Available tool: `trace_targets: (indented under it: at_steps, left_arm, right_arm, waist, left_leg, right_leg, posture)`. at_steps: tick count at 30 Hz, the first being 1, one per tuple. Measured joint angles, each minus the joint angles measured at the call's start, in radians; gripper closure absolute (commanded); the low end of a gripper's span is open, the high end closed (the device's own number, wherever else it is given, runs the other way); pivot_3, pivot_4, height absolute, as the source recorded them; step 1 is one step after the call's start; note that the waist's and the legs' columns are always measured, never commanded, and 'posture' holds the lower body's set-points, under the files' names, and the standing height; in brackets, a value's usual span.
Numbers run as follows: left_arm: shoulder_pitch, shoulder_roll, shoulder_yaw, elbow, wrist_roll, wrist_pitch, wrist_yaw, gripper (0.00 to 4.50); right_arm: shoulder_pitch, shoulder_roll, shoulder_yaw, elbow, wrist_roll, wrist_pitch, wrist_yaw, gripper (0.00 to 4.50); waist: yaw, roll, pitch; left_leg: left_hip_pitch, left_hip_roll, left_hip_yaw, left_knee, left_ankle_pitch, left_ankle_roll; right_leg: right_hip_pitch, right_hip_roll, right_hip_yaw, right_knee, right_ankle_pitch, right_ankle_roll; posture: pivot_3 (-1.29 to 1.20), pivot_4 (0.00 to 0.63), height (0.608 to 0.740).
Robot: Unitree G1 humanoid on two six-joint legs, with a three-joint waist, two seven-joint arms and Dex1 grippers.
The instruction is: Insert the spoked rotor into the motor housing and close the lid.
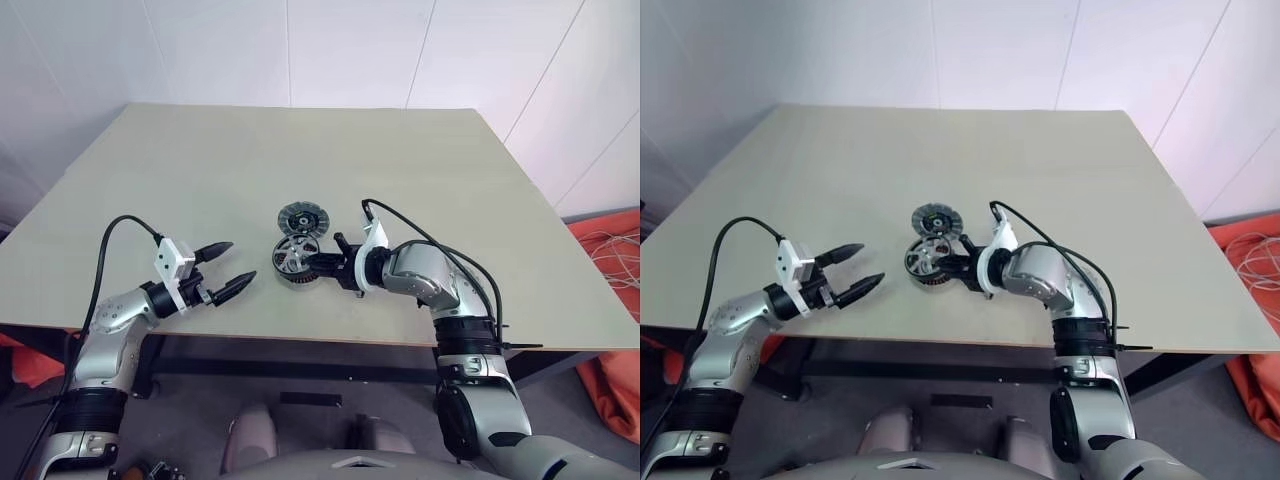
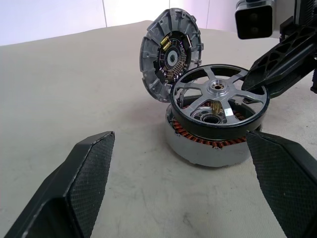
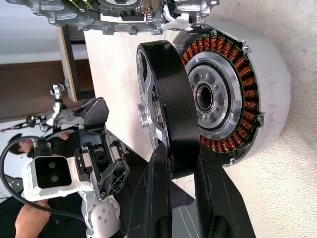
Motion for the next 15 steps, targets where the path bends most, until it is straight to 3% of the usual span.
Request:
trace_targets:
  at_steps: [15]
  left_arm:
    - [0.001,0.0,0.0,0.0,0.0,0.0,0.002,0.0]
  right_arm:
    - [0.0,-0.034,0.046,0.021,0.001,-0.022,0.041,4.2]
  waist:
    - [0.0,0.0,0.0]
  left_leg:
    - [0.0,0.0,0.0,0.001,0.0,0.0]
  right_leg:
    - [0.0,0.0,0.0,0.0,0.0,0.0]
  posture:
    - [0.0,0.0,0.74]
